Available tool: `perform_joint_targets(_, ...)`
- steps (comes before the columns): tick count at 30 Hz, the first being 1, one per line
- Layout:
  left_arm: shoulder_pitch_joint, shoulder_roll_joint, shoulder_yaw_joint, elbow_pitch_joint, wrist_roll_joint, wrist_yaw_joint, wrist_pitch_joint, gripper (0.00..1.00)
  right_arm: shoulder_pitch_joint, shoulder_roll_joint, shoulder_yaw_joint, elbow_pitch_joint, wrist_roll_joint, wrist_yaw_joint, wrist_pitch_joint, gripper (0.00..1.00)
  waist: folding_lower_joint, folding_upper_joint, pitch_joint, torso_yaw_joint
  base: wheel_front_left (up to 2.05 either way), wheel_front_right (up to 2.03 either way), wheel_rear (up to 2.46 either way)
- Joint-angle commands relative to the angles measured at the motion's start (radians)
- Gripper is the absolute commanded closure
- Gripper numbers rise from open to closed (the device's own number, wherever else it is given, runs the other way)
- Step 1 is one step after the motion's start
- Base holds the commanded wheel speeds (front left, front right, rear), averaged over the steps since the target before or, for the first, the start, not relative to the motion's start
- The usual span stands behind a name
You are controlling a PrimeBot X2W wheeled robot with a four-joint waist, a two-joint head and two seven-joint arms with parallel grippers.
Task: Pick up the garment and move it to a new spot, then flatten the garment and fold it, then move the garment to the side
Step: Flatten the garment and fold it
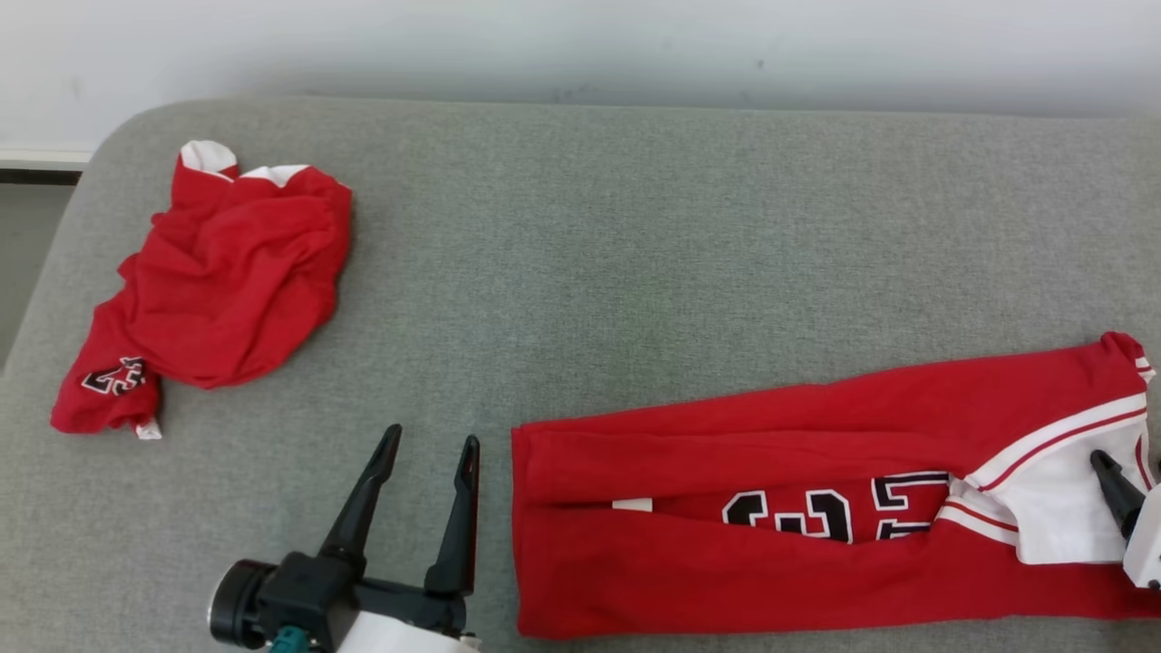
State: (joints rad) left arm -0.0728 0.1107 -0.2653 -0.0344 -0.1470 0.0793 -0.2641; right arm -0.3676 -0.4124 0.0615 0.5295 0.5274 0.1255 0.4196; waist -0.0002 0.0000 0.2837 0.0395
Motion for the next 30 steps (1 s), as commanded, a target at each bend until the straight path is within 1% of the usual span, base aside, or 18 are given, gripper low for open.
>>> perform_joint_targets(1, 0.010, -0.005, 0.011, 0.005, 0.015, -0.007, 0.000, 0.00, 0.056, 0.062, 0.069, 0.042, 0.060, 0.011, 0.064, 0.02, 0.0002, 0.0000, 0.000, 0.010, 0.00, 0.00, 0.00)
perform_joint_targets(2, 0.010, -0.008, 0.017, 0.005, 0.021, -0.014, 0.000, 0.00, 0.057, 0.068, 0.081, 0.029, 0.096, 0.013, 0.061, 0.74, 0.0002, 0.0000, 0.000, 0.012, 0.00, 0.00, 0.00)
perform_joint_targets(3, 0.012, -0.012, 0.025, 0.005, 0.024, -0.016, 0.000, 0.00, 0.057, 0.071, 0.094, 0.014, 0.134, 0.015, 0.058, 1.00, 0.0002, 0.0000, -0.001, 0.015, 0.00, 0.00, 0.00)
perform_joint_targets(5, 0.020, -0.016, 0.038, 0.010, 0.031, -0.026, 0.000, 0.00, 0.058, 0.058, 0.118, -0.015, 0.199, 0.017, 0.038, 1.00, 0.0002, 0.0000, -0.005, 0.017, 0.00, 0.00, 0.00)
perform_joint_targets(7, 0.023, -0.021, 0.052, 0.013, 0.040, -0.033, 0.000, 0.00, 0.055, 0.026, 0.122, -0.033, 0.249, 0.011, 0.008, 1.00, 0.0002, 0.0000, -0.011, 0.018, 0.00, 0.00, 0.00)
perform_joint_targets(10, 0.038, -0.028, 0.070, 0.020, 0.042, -0.040, 0.000, 0.00, 0.052, -0.028, 0.113, -0.037, 0.293, 0.008, -0.037, 1.00, 0.0002, 0.0000, -0.028, 0.016, 0.00, 0.00, 0.00)
perform_joint_targets(15, 0.063, -0.041, 0.098, 0.027, 0.048, -0.049, 0.000, 0.00, 0.045, -0.114, 0.072, -0.026, 0.354, 0.005, -0.073, 1.00, 0.0002, 0.0000, -0.057, 0.007, 0.00, 0.00, 0.00)
perform_joint_targets(19, 0.080, -0.045, 0.119, 0.033, 0.054, -0.057, 0.000, 0.00, 0.054, -0.192, 0.022, -0.014, 0.387, 0.004, -0.092, 1.00, 0.0002, 0.0000, -0.072, 0.001, 0.00, 0.00, 0.00)
perform_joint_targets(25, 0.101, -0.052, 0.142, 0.044, 0.057, -0.062, 0.000, 0.00, 0.094, -0.314, -0.086, -0.007, 0.413, 0.004, -0.112, 1.00, 0.0002, 0.0000, -0.089, -0.004, 0.00, 0.00, 0.00)
perform_joint_targets(28, 0.108, -0.055, 0.141, 0.051, 0.053, -0.066, 0.000, 0.00, 0.123, -0.362, -0.112, -0.043, 0.414, 0.004, -0.095, 1.00, 0.0002, 0.0000, -0.100, -0.009, 0.00, 0.00, 0.00)
perform_joint_targets(30, 0.115, -0.056, 0.141, 0.057, 0.051, -0.063, 0.000, 0.00, 0.140, -0.378, -0.111, -0.094, 0.416, 0.004, -0.078, 1.00, 0.0002, 0.0000, -0.110, -0.016, 0.00, 0.00, 0.00)
